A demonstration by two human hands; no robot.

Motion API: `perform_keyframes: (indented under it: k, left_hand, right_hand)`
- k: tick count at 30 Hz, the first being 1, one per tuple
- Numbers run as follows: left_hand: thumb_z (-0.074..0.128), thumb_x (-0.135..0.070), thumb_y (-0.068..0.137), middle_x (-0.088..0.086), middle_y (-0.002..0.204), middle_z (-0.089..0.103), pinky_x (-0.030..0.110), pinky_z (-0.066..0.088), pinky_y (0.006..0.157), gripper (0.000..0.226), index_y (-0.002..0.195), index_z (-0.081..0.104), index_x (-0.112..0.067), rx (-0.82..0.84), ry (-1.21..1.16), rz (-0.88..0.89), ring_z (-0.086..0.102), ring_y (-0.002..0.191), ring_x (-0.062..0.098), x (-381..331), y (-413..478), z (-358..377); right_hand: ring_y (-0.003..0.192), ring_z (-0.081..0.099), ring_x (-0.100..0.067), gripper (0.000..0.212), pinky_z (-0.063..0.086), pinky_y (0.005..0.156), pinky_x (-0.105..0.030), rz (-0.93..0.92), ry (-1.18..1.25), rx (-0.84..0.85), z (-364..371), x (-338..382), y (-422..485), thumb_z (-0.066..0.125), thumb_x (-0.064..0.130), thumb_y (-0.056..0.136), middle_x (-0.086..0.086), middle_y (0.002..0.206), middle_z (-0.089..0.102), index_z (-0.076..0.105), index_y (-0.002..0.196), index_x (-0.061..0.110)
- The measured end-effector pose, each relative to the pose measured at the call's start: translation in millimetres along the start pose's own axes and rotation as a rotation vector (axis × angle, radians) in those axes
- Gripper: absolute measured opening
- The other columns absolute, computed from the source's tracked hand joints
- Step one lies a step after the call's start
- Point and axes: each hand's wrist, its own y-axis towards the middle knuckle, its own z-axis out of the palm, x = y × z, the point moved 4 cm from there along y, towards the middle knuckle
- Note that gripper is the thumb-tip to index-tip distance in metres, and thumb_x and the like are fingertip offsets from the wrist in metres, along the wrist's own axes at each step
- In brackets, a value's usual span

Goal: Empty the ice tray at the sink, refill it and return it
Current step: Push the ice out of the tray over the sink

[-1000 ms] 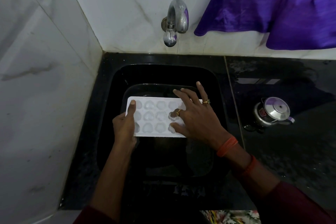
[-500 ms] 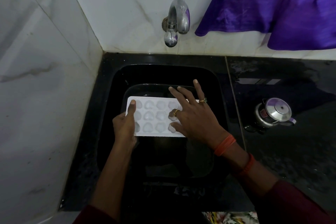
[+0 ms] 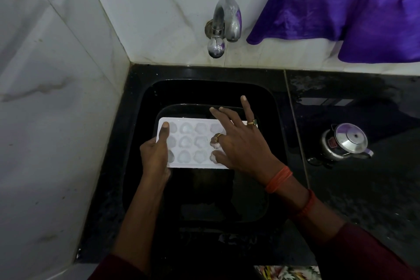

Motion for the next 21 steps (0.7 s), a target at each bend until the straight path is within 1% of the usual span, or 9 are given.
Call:
perform_keyframes:
  k: [2, 4, 6, 9, 12, 14, 17, 19, 21]
  left_hand:
    - [0.073, -0.044, 0.087, -0.006, 0.060, 0.070, 0.024, 0.053, 0.044, 0.036, 0.072, 0.063, -0.013, -0.001, 0.000, -0.001, 0.069, 0.056, 0.012, -0.4, -0.1, 0.1]
    - [0.073, -0.044, 0.087, -0.006, 0.063, 0.070, 0.028, 0.057, 0.049, 0.035, 0.073, 0.063, -0.014, -0.003, -0.004, -0.009, 0.070, 0.059, 0.014, -0.5, 0.5, -0.3]
    - [0.073, -0.045, 0.087, -0.004, 0.066, 0.071, 0.031, 0.058, 0.054, 0.035, 0.074, 0.064, -0.014, -0.001, -0.005, -0.016, 0.071, 0.063, 0.017, -1.2, 1.3, -0.2]
    - [0.074, -0.046, 0.086, -0.005, 0.064, 0.072, 0.030, 0.057, 0.055, 0.036, 0.073, 0.065, -0.013, 0.010, 0.004, -0.010, 0.072, 0.064, 0.016, -1.5, 2.6, 0.2]
    - [0.074, -0.048, 0.085, -0.007, 0.060, 0.070, 0.031, 0.058, 0.057, 0.039, 0.071, 0.063, -0.013, 0.006, 0.010, -0.006, 0.070, 0.062, 0.015, -2.1, 4.0, -0.3]
    - [0.074, -0.048, 0.085, -0.007, 0.059, 0.071, 0.033, 0.059, 0.059, 0.039, 0.072, 0.063, -0.013, 0.007, 0.010, -0.009, 0.071, 0.064, 0.017, -1.6, 4.8, -0.5]
    - [0.074, -0.047, 0.085, -0.006, 0.063, 0.072, 0.031, 0.057, 0.057, 0.037, 0.074, 0.065, -0.014, 0.013, 0.008, -0.006, 0.072, 0.064, 0.017, -1.1, 5.2, -0.4]
    - [0.073, -0.047, 0.086, -0.004, 0.071, 0.073, 0.029, 0.056, 0.055, 0.035, 0.076, 0.066, -0.014, 0.007, 0.003, -0.011, 0.072, 0.068, 0.017, -1.2, 5.2, -0.3]
    - [0.074, -0.047, 0.085, -0.001, 0.076, 0.073, 0.027, 0.056, 0.051, 0.035, 0.077, 0.067, -0.014, 0.001, -0.001, -0.016, 0.072, 0.066, 0.015, -2.0, 5.6, -0.4]
  right_hand:
    - [0.140, 0.043, -0.025, 0.025, 0.004, 0.120, -0.066, 0.010, 0.024, -0.026, -2.0, -0.6, 0.5, 0.070, 0.048, 0.078, -0.010, 0.151, 0.048, 0.080, 0.087, 0.028]
    - [0.137, 0.047, -0.024, 0.023, 0.004, 0.121, -0.065, 0.019, 0.051, -0.055, -3.8, -0.2, 1.1, 0.073, 0.047, 0.074, -0.008, 0.146, 0.053, 0.081, 0.084, 0.027]
    - [0.134, 0.050, -0.023, 0.023, 0.000, 0.121, -0.063, 0.029, 0.086, -0.072, -4.6, -0.3, 1.3, 0.074, 0.047, 0.073, -0.006, 0.143, 0.056, 0.081, 0.085, 0.027]
    - [0.135, 0.048, -0.022, 0.025, -0.005, 0.121, -0.060, 0.025, 0.084, -0.057, -3.0, 0.6, 1.9, 0.070, 0.046, 0.076, -0.005, 0.145, 0.054, 0.080, 0.088, 0.027]
    - [0.138, 0.046, -0.023, 0.027, -0.004, 0.121, -0.062, 0.002, 0.043, -0.025, 1.0, 1.9, 1.8, 0.063, 0.044, 0.082, -0.006, 0.149, 0.051, 0.080, 0.090, 0.025]
    - [0.138, 0.046, -0.023, 0.027, -0.003, 0.121, -0.063, -0.008, 0.036, -0.019, 1.5, 2.3, 2.1, 0.063, 0.043, 0.083, -0.007, 0.149, 0.050, 0.080, 0.090, 0.025]
    - [0.135, 0.050, -0.023, 0.024, 0.001, 0.121, -0.063, -0.011, 0.047, -0.045, -0.4, 2.4, 2.7, 0.067, 0.043, 0.080, -0.006, 0.145, 0.054, 0.081, 0.086, 0.025]
    - [0.133, 0.052, -0.023, 0.022, 0.003, 0.121, -0.064, -0.012, 0.071, -0.063, -1.4, 2.2, 2.7, 0.070, 0.042, 0.078, -0.006, 0.143, 0.057, 0.081, 0.084, 0.024]
    - [0.132, 0.052, -0.022, 0.022, 0.004, 0.121, -0.064, -0.013, 0.073, -0.066, -1.0, 2.4, 2.4, 0.070, 0.041, 0.078, -0.006, 0.142, 0.057, 0.081, 0.085, 0.023]
